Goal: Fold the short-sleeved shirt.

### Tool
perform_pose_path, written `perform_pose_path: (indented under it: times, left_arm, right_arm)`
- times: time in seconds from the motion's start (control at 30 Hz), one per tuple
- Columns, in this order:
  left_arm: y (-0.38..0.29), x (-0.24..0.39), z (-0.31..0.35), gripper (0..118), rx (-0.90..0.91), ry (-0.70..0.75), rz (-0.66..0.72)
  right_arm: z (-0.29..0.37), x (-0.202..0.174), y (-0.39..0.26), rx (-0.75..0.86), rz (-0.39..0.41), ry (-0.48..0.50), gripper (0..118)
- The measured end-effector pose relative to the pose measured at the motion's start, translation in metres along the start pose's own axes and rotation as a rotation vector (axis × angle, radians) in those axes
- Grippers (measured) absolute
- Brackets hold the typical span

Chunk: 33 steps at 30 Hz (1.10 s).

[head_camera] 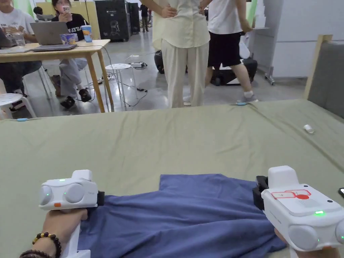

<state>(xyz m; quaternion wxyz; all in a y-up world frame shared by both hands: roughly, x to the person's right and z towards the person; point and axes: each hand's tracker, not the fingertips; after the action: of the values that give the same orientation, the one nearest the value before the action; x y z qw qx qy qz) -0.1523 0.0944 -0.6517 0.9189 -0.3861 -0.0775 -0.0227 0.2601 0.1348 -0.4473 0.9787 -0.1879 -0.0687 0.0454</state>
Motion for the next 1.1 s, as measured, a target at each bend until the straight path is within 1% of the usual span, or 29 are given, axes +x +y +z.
perform_pose_path:
  times: [0.1, 0.17, 0.2, 0.23, 0.27, 0.3, 0.33, 0.4, 0.43, 0.5, 0.57, 0.67, 0.73, 0.77, 0.83, 0.9, 0.93, 0.97, 1.0, 1.03, 1.07, 1.1]
  left_arm:
    - [0.002, 0.009, 0.026, 2, 0.037, -0.012, -0.008]
    - [0.003, 0.013, 0.037, 2, 0.058, -0.014, -0.017]
    - [0.004, 0.015, 0.041, 2, 0.064, -0.015, -0.018]
    - [0.004, 0.018, 0.045, 2, 0.069, -0.017, -0.018]
    - [0.004, 0.021, 0.047, 2, 0.073, -0.019, -0.02]
    - [0.003, 0.024, 0.049, 2, 0.077, -0.02, -0.023]
    - [0.003, 0.027, 0.051, 2, 0.082, -0.019, -0.027]
    - [0.002, 0.031, 0.051, 2, 0.085, -0.021, -0.029]
    - [0.0, 0.034, 0.051, 2, 0.084, -0.026, -0.029]
    - [-0.001, 0.038, 0.049, 2, 0.075, -0.027, -0.032]
    - [-0.003, 0.041, 0.048, 2, 0.07, -0.026, -0.039]
    - [-0.003, 0.042, 0.045, 2, 0.063, -0.027, -0.047]
    - [-0.003, 0.043, 0.046, 2, 0.063, -0.028, -0.048]
    - [-0.002, 0.041, 0.044, 2, 0.062, -0.031, -0.049]
    - [-0.002, 0.04, 0.044, 2, 0.062, -0.034, -0.059]
    - [-0.002, 0.039, 0.044, 2, 0.061, -0.026, -0.068]
    - [-0.002, 0.039, 0.045, 2, 0.063, -0.023, -0.069]
    - [-0.003, 0.038, 0.046, 2, 0.066, -0.022, -0.067]
    - [-0.003, 0.037, 0.047, 2, 0.068, -0.025, -0.065]
    - [-0.002, 0.036, 0.046, 2, 0.07, -0.026, -0.06]
    - [-0.002, 0.036, 0.048, 2, 0.074, -0.024, -0.057]
    - [-0.001, 0.036, 0.05, 2, 0.083, -0.023, -0.055]
  right_arm:
    - [0.003, 0.035, 0.008, -0.025, -0.02, -0.049, 2]
    - [0.0, 0.065, 0.007, -0.074, -0.071, -0.062, 4]
    - [-0.004, 0.079, 0.006, -0.116, -0.088, -0.064, 19]
    - [-0.007, 0.093, 0.003, -0.141, -0.104, -0.069, 43]
    - [-0.01, 0.106, -0.001, -0.164, -0.113, -0.077, 69]
    - [-0.014, 0.116, -0.005, -0.181, -0.121, -0.08, 85]
    - [-0.018, 0.125, -0.01, -0.212, -0.121, -0.088, 86]
    - [-0.025, 0.138, -0.02, -0.242, -0.127, -0.106, 85]
    - [-0.027, 0.142, -0.027, -0.282, -0.126, -0.114, 85]
    - [-0.034, 0.146, -0.037, -0.34, -0.112, -0.105, 85]
    - [-0.038, 0.141, -0.045, -0.39, -0.093, -0.089, 85]
    - [-0.051, 0.128, -0.059, -0.471, -0.057, -0.031, 85]
    - [-0.064, 0.118, -0.065, -0.511, -0.033, -0.01, 82]
    - [-0.07, 0.113, -0.068, -0.512, -0.03, -0.006, 78]
    - [-0.074, 0.105, -0.067, -0.508, -0.039, -0.001, 63]
    - [-0.073, 0.1, -0.061, -0.506, -0.051, 0.007, 54]
    - [-0.069, 0.097, -0.058, -0.502, -0.044, 0.032, 47]
    - [-0.078, 0.099, -0.055, -0.481, -0.037, 0.078, 19]
    - [-0.076, 0.095, -0.054, -0.478, -0.028, 0.078, 5]
    - [-0.074, 0.088, -0.052, -0.498, 0.046, 0.03, 5]
    - [-0.071, 0.083, -0.051, -0.476, 0.096, 0.016, 5]
    - [-0.067, 0.081, -0.047, -0.439, 0.092, 0.008, 5]
